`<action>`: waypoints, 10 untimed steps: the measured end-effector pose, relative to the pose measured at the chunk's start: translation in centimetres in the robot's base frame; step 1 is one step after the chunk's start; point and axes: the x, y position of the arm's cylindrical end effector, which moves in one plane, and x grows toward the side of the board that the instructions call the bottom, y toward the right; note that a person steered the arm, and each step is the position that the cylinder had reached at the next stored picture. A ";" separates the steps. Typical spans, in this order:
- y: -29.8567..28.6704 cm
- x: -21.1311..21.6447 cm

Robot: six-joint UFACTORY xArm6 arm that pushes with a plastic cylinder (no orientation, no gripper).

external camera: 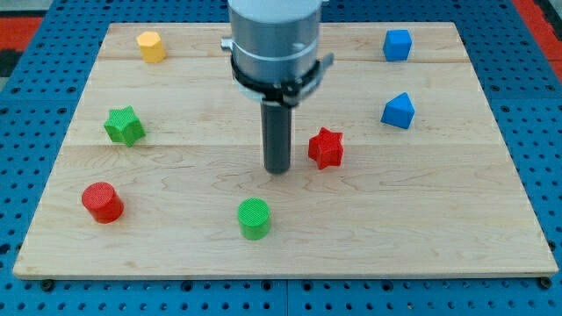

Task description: Move the red star towards the bottom right of the board

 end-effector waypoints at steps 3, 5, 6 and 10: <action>10.7 3.1; 4.7 0.0; 4.7 2.6; 9.6 3.6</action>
